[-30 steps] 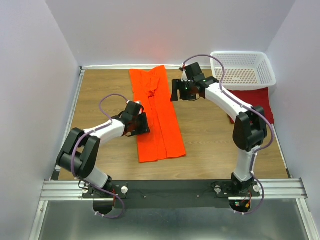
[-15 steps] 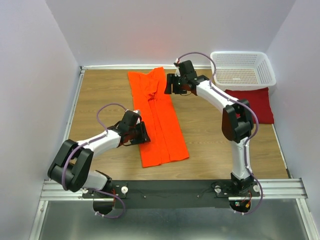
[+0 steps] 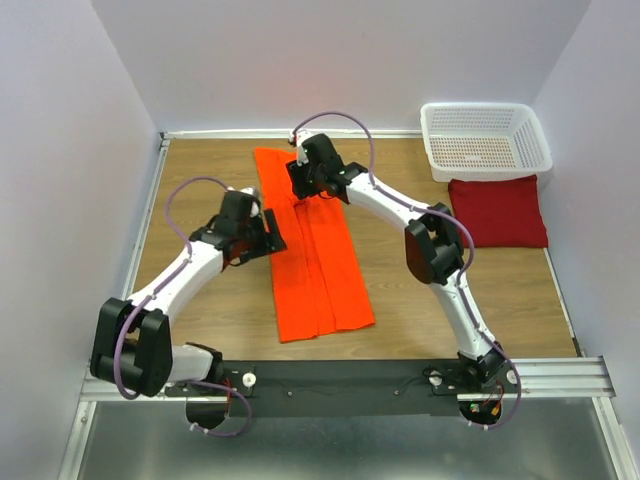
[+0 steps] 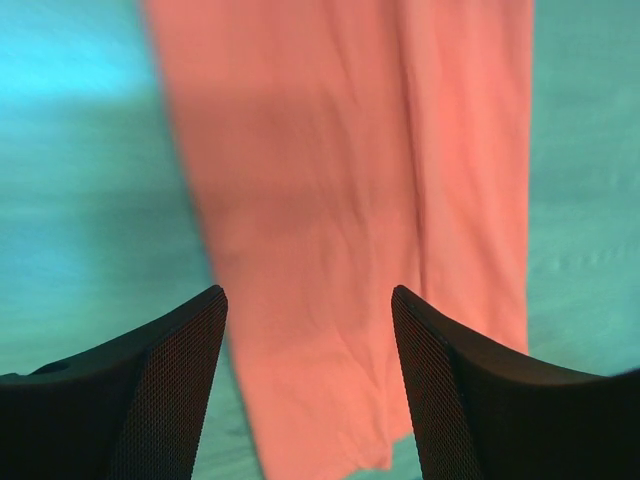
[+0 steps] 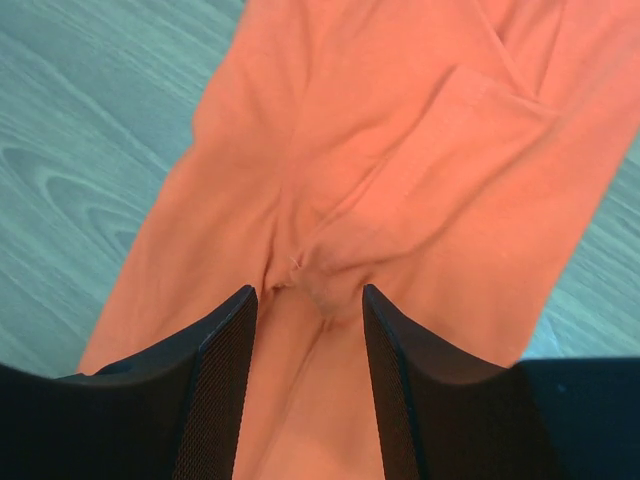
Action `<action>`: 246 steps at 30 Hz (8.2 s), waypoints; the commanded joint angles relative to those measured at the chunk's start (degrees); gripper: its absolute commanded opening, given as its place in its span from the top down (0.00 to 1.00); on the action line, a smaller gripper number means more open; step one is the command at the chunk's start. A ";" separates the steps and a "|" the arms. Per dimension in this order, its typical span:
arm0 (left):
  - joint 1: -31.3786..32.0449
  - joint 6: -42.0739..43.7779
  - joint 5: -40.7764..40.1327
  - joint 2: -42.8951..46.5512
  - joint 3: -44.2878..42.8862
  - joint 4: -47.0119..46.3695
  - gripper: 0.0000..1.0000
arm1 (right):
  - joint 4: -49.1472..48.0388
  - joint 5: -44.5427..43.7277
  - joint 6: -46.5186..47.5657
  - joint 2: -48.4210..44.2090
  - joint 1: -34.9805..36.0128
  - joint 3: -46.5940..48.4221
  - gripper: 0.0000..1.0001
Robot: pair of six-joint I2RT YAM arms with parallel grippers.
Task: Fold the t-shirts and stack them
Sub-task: Fold the tshirt
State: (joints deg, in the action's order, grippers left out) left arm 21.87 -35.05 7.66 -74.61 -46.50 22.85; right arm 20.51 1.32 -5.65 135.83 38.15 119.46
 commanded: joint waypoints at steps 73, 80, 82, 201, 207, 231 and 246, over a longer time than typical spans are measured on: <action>-15.89 9.47 -0.28 2.19 6.16 -2.37 0.27 | -9.34 13.95 -17.44 -1.53 -4.74 -1.58 0.59; -15.89 9.21 -0.45 3.15 6.60 -1.93 0.27 | -25.75 24.42 -28.53 -0.48 -8.62 -12.57 0.91; -15.89 9.12 -0.37 3.24 6.77 -1.93 0.27 | -29.63 27.85 -30.99 -0.13 -9.23 -14.86 0.95; 20.32 -26.47 -6.61 11.16 13.10 17.05 0.31 | 21.41 7.55 -26.52 -53.74 1.31 -71.20 0.35; 22.08 -29.20 -7.22 9.84 11.43 21.00 0.33 | 17.82 11.59 -28.63 -54.71 2.28 -72.96 0.36; 26.29 -32.27 -7.92 3.42 10.20 21.45 0.43 | 14.38 6.33 -30.21 -44.95 10.80 -71.82 0.58; 28.93 -36.32 -9.15 2.98 10.20 22.15 0.48 | 15.00 5.44 -28.89 -45.13 10.72 -72.09 0.99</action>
State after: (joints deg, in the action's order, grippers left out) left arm 50.39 -68.95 0.84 -72.27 -35.20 43.75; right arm 35.48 9.23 -35.29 89.60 48.45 47.51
